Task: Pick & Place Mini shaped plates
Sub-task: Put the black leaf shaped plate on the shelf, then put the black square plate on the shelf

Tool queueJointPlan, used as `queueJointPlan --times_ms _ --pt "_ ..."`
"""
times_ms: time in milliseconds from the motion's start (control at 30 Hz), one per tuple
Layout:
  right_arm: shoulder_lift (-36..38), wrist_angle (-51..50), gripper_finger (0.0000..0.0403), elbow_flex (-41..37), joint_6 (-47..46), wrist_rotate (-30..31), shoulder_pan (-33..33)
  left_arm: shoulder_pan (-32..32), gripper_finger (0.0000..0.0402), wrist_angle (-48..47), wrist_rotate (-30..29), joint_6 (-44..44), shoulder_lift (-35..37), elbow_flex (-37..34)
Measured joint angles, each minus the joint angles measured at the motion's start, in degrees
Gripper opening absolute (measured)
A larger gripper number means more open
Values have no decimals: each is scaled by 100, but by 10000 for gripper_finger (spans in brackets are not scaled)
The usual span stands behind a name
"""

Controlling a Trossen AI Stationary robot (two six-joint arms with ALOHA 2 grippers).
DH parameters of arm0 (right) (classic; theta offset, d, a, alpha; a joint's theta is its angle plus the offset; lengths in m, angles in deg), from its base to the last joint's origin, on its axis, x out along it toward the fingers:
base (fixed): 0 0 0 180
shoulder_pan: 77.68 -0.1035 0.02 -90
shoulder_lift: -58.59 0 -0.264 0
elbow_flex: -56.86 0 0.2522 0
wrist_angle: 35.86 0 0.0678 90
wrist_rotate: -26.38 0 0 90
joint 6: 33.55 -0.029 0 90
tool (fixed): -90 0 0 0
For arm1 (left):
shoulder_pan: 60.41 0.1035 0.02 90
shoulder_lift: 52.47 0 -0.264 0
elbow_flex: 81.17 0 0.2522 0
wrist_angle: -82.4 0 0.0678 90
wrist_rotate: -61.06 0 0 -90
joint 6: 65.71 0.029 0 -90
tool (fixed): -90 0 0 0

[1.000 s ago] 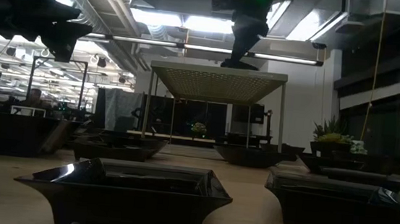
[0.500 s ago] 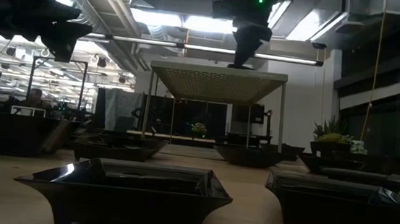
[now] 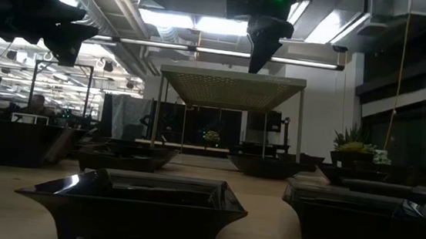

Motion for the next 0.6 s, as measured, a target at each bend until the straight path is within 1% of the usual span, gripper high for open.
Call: queueJointPlan --times_ms 167,300,433,600 --pt "18 102 101 0 39 4 -2 0 152 0 0 0 1 0" --pt "138 128 122 2 26 2 -27 -1 152 0 0 0 1 0" --pt "317 183 133 4 26 -1 -160 0 152 0 0 0 1 0" --pt "408 496 135 5 109 -42 -436 1 152 0 -2 0 0 0"
